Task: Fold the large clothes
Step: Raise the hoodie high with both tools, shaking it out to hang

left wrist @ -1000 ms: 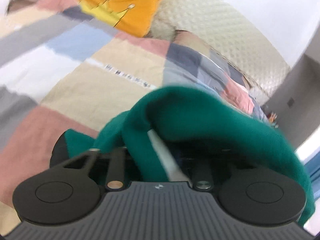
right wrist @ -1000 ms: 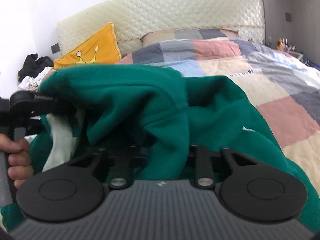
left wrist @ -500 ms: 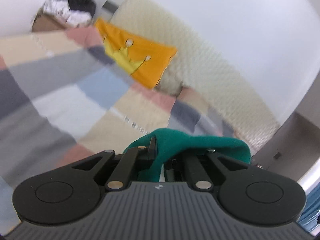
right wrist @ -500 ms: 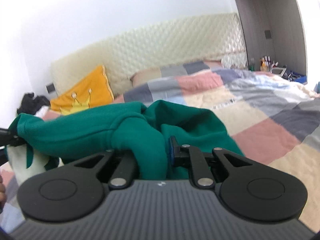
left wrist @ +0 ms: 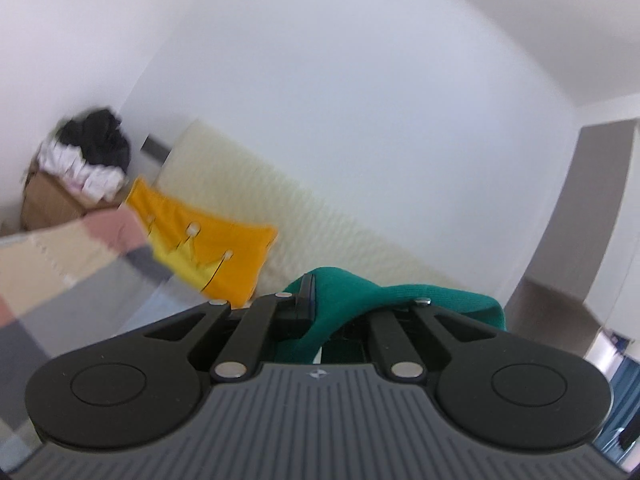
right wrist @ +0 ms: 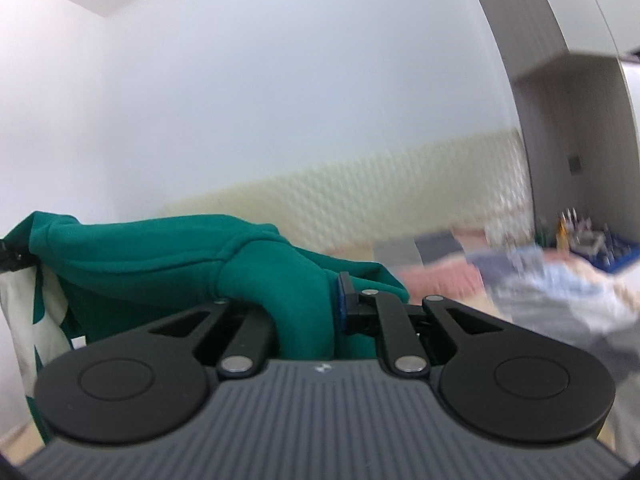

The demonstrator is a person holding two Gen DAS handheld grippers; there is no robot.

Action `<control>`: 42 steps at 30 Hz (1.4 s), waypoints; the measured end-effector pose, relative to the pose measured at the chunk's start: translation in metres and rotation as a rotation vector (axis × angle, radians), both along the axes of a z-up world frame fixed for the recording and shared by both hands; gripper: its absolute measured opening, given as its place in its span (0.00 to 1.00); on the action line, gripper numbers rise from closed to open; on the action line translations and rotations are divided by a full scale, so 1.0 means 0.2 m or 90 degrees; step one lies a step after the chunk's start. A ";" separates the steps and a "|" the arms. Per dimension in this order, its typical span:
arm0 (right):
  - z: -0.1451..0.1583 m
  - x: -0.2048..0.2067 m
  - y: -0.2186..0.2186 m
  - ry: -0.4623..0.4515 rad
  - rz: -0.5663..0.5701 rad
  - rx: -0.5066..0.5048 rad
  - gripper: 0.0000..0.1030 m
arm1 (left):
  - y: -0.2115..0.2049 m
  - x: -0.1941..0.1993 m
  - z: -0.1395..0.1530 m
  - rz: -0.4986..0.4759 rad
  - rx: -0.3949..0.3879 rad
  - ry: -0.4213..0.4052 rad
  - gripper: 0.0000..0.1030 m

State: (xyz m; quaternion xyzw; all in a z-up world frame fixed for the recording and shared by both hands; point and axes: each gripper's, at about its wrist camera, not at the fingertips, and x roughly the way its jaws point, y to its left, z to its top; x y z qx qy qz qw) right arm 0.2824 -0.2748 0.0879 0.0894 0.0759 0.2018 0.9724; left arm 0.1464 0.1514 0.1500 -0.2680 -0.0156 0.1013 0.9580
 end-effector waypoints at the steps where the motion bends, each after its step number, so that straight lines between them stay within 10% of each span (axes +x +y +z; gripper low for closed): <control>1: 0.09 -0.02 -0.01 -0.013 0.005 0.003 0.12 | -0.01 -0.03 0.09 -0.002 0.008 -0.012 0.04; 15: 0.92 -0.31 -0.10 -0.152 0.035 0.007 0.07 | -0.18 -0.44 1.01 -0.013 0.132 -0.157 0.04; 22: 1.07 -0.22 -0.08 -0.148 0.066 -0.020 0.07 | -0.18 -0.53 1.15 -0.021 0.186 -0.171 0.04; 28: 0.86 0.22 0.12 -0.050 0.100 -0.091 0.08 | -0.01 -0.28 0.88 -0.015 0.178 -0.080 0.05; 42: -0.26 1.57 0.99 0.143 0.093 -0.207 0.08 | 0.96 1.17 -0.45 0.078 0.116 0.214 0.05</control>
